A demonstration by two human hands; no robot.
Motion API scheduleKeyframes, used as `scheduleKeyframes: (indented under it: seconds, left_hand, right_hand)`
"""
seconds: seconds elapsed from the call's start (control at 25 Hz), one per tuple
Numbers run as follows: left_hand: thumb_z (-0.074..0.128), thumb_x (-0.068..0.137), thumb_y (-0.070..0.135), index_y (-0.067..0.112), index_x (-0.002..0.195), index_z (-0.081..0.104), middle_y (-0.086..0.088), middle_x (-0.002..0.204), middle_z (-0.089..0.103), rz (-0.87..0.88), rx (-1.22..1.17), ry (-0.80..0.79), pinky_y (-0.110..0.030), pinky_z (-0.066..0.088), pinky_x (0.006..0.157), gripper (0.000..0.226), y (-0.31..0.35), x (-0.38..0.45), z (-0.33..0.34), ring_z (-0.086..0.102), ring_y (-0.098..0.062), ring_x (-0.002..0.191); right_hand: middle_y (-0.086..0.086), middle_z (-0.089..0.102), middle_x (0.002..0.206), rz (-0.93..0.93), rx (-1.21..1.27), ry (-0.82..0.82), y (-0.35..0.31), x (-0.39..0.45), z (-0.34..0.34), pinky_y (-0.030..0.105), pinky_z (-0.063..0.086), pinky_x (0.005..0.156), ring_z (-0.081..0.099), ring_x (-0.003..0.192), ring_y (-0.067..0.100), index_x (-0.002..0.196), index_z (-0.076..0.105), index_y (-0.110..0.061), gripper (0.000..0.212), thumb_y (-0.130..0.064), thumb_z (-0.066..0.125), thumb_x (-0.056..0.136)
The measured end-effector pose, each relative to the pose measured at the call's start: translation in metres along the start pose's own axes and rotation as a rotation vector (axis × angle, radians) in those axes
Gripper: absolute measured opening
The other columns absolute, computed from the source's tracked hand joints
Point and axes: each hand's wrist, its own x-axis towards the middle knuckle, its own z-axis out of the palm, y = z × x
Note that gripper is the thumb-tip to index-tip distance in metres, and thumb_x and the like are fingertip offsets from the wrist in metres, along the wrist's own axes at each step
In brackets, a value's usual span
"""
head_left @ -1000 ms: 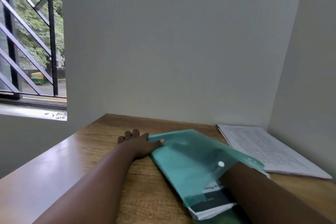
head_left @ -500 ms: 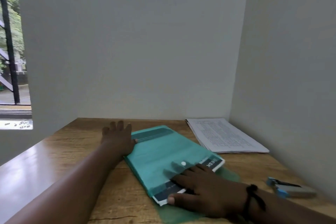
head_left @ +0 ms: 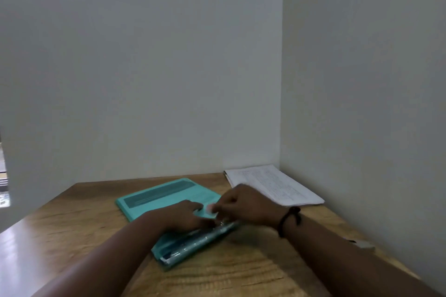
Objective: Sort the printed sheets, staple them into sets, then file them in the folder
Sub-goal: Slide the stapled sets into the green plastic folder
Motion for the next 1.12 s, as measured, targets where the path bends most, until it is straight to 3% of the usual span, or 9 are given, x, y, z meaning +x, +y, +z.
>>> scheduleKeyframes:
  seconds: [0.08,0.16,0.28,0.4,0.64,0.8,0.88,1.04,1.12]
  left_hand:
    - [0.021,0.033,0.107,0.033,0.151,0.024,0.0,0.16,0.021,-0.018,0.065,-0.021,-0.047,0.021,0.118,0.139,0.0,0.002,-0.001,0.025,-0.023,0.144]
    - [0.004,0.013,0.107,0.036,0.152,0.019,0.002,0.162,0.015,-0.049,0.095,0.015,-0.053,0.016,0.118,0.156,-0.001,0.007,0.004,0.018,-0.025,0.147]
    - [-0.01,0.012,0.104,0.039,0.153,0.007,0.004,0.163,0.003,-0.055,0.128,0.042,-0.057,0.004,0.117,0.156,-0.008,0.009,0.011,0.003,-0.029,0.149]
    - [0.002,0.023,0.107,0.041,0.152,0.005,0.004,0.164,0.002,-0.065,0.137,0.036,-0.059,0.0,0.116,0.145,-0.014,0.01,0.009,-0.002,-0.03,0.15]
    - [0.018,0.008,0.105,0.05,0.149,0.008,0.002,0.163,0.006,-0.151,0.101,-0.033,-0.059,0.001,0.115,0.152,-0.034,0.008,-0.009,0.0,-0.027,0.149]
    - [0.021,0.004,0.104,0.048,0.15,0.009,0.001,0.163,0.007,-0.152,0.077,-0.074,-0.057,0.007,0.117,0.157,-0.041,0.006,-0.013,0.007,-0.028,0.148]
    - [0.021,0.003,0.104,0.048,0.15,0.008,0.001,0.163,0.006,-0.154,0.073,-0.081,-0.057,0.008,0.117,0.158,-0.041,0.007,-0.012,0.008,-0.028,0.148]
    - [0.019,0.002,0.104,0.047,0.15,0.006,0.0,0.163,0.004,-0.157,0.074,-0.097,-0.057,0.008,0.118,0.159,-0.04,0.007,-0.011,0.007,-0.03,0.148]
    - [0.019,0.001,0.104,0.047,0.15,0.006,0.0,0.163,0.003,-0.158,0.072,-0.103,-0.057,0.008,0.118,0.16,-0.04,0.005,-0.011,0.007,-0.03,0.148]
  right_hand:
    - [0.009,0.073,0.084,0.154,-0.008,0.326,0.035,0.02,-0.046,0.032,0.053,0.07,0.068,0.08,0.026,0.085,0.074,-0.008,0.035,-0.04,0.061,0.089]
    - [0.015,0.07,0.101,0.456,-0.254,0.505,0.081,0.025,-0.088,0.028,0.044,0.072,0.064,0.093,0.03,0.095,0.07,-0.004,0.037,-0.037,0.054,0.092]
    - [0.017,0.052,0.137,0.867,-0.359,0.35,0.135,0.019,-0.106,0.028,0.04,0.093,0.053,0.118,0.027,0.127,0.056,-0.002,0.041,-0.026,0.04,0.097]
    - [0.013,0.033,0.152,0.973,-0.378,0.194,0.142,0.016,-0.108,0.025,0.031,0.105,0.035,0.138,0.024,0.144,0.037,-0.005,0.045,-0.024,0.035,0.103]
    - [0.01,0.041,0.149,0.953,-0.556,0.099,0.148,0.019,-0.112,0.026,0.034,0.106,0.041,0.135,0.023,0.142,0.041,-0.006,0.052,-0.038,0.038,0.102]
    - [0.009,0.055,0.133,0.902,-0.546,0.293,0.158,0.021,-0.119,0.023,0.042,0.094,0.054,0.12,0.019,0.125,0.058,-0.007,0.04,-0.033,0.049,0.095]
    - [0.008,0.058,0.129,0.9,-0.591,0.267,0.156,0.023,-0.122,0.021,0.043,0.09,0.057,0.116,0.019,0.118,0.061,-0.007,0.035,-0.03,0.054,0.093]
    - [0.01,0.054,0.136,0.817,-0.539,0.262,0.146,0.011,-0.126,0.024,0.041,0.098,0.052,0.124,0.023,0.131,0.054,-0.006,0.042,-0.032,0.041,0.1]
    - [0.015,0.061,0.121,0.895,-0.383,0.267,0.149,0.002,-0.133,0.031,0.051,0.088,0.059,0.114,0.029,0.117,0.061,-0.001,0.033,-0.023,0.06,0.092]
